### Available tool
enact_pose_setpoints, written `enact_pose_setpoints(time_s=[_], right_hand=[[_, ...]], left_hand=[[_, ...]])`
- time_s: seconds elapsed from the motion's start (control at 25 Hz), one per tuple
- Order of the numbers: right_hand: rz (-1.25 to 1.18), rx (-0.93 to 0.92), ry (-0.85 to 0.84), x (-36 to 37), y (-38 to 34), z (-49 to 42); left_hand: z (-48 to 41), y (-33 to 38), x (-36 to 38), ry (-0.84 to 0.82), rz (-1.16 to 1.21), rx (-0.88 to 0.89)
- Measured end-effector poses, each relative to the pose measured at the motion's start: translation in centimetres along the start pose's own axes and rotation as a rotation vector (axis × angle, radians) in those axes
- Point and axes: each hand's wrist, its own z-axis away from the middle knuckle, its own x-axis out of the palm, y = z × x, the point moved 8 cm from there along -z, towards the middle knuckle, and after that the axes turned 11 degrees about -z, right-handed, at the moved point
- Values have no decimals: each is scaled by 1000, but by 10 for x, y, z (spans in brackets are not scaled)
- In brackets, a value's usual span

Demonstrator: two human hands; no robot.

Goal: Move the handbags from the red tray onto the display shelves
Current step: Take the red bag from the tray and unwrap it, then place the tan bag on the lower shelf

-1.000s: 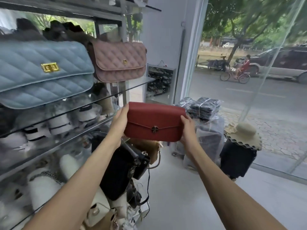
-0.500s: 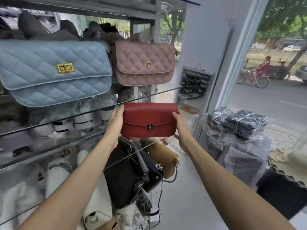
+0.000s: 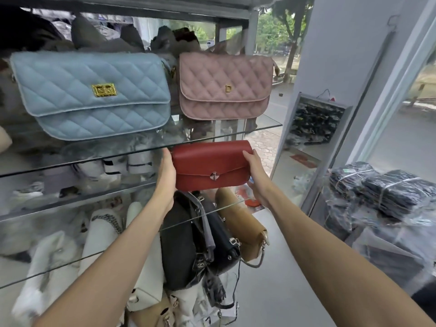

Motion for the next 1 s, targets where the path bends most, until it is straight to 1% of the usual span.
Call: enact_pose_setpoints(time_s=[0.24, 0.4, 0.52, 0.56, 0.6, 0.68, 0.76, 0.88, 1.0], right_hand=[[-28, 109, -43, -8, 25, 0], [-7, 107, -30, -8, 27, -3], [-14, 113, 31, -9, 26, -2], [-16, 121, 60, -10, 27, -1], [-13, 130, 89, -12, 27, 0], [7, 140, 150, -17, 29, 8], [21, 97, 232, -27, 27, 17], [40, 16, 364, -49, 23, 34], [61, -7, 458, -74, 22, 62]], left_hand=[[-5, -25, 10, -29, -71, -60], [13, -16, 11, -50, -96, -45], [42, 11, 13, -31, -168, -11], [51, 19, 12, 1, -205, 16], [56, 26, 10, 67, -263, 64], [64, 41, 0, 230, -396, 192], [73, 58, -5, 317, -437, 327], [86, 77, 5, 290, -419, 444], [98, 75, 31, 126, -345, 462]])
